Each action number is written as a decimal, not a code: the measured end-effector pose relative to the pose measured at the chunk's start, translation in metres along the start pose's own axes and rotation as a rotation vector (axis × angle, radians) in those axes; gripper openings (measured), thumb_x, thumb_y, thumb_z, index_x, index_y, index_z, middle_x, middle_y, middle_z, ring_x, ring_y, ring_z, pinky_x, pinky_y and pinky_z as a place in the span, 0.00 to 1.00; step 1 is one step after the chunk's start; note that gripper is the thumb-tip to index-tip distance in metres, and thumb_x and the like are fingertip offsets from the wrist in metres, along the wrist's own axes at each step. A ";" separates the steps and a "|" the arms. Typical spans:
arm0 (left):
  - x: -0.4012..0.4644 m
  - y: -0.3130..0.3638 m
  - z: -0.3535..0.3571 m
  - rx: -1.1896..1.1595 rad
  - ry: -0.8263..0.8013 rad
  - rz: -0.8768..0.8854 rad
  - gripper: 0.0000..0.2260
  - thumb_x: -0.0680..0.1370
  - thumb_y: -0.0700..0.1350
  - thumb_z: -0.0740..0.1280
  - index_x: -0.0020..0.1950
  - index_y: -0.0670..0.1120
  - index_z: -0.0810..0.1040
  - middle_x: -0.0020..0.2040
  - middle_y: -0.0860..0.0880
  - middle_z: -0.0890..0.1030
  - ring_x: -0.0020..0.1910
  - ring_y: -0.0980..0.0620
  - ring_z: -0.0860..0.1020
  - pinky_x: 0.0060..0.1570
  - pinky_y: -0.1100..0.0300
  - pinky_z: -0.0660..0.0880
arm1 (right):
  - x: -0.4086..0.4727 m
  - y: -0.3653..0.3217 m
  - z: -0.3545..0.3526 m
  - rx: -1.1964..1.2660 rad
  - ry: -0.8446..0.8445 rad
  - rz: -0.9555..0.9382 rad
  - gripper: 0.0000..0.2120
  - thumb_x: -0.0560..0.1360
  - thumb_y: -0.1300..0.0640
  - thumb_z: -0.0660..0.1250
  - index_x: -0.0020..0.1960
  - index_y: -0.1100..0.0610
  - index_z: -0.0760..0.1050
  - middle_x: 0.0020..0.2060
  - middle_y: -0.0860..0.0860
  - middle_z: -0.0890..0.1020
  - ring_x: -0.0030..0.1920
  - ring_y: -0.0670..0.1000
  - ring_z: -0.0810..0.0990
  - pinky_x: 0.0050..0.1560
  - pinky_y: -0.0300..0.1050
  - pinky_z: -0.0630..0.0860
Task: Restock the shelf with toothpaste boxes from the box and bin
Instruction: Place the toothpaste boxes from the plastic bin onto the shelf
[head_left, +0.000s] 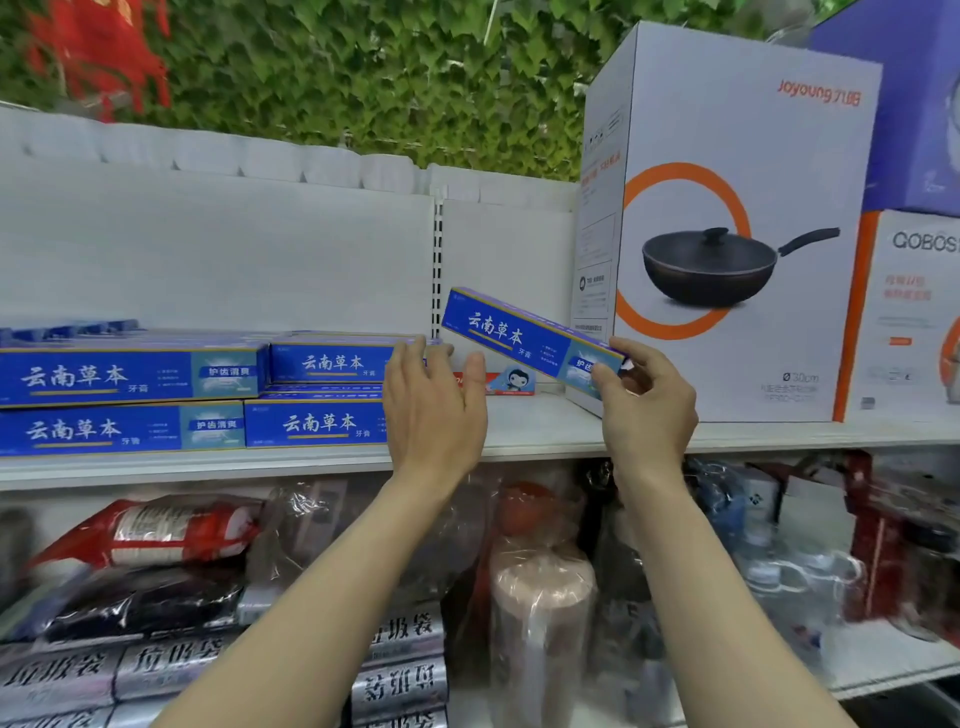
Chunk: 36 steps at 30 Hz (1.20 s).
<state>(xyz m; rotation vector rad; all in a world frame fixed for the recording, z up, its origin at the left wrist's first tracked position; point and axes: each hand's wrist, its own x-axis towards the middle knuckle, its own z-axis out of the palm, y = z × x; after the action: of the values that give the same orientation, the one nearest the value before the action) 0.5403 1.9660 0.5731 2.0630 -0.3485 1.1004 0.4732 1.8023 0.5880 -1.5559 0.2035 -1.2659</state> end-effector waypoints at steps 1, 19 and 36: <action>0.000 -0.002 -0.004 -0.007 0.031 -0.005 0.28 0.80 0.60 0.49 0.68 0.42 0.74 0.75 0.41 0.67 0.77 0.41 0.59 0.76 0.46 0.56 | 0.001 -0.002 0.005 0.041 -0.029 0.006 0.11 0.74 0.57 0.74 0.50 0.41 0.80 0.41 0.43 0.83 0.43 0.43 0.82 0.48 0.44 0.79; 0.015 -0.074 -0.051 0.350 0.048 -0.092 0.29 0.82 0.61 0.48 0.66 0.41 0.75 0.73 0.38 0.69 0.73 0.39 0.65 0.74 0.44 0.60 | -0.027 0.000 0.120 0.067 -0.383 -0.023 0.19 0.80 0.54 0.67 0.70 0.48 0.73 0.58 0.46 0.77 0.57 0.45 0.77 0.45 0.30 0.69; 0.028 -0.083 -0.049 0.467 -0.053 -0.094 0.32 0.82 0.63 0.44 0.68 0.42 0.74 0.76 0.43 0.69 0.77 0.46 0.63 0.78 0.47 0.49 | -0.046 0.000 0.135 -0.155 -0.547 0.006 0.23 0.83 0.40 0.51 0.76 0.46 0.59 0.64 0.44 0.78 0.70 0.47 0.66 0.63 0.53 0.73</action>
<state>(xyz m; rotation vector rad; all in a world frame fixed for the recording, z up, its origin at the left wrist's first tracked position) 0.5731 2.0611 0.5711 2.4907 -0.0147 1.1502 0.5598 1.9157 0.5783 -1.9709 -0.0476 -0.7919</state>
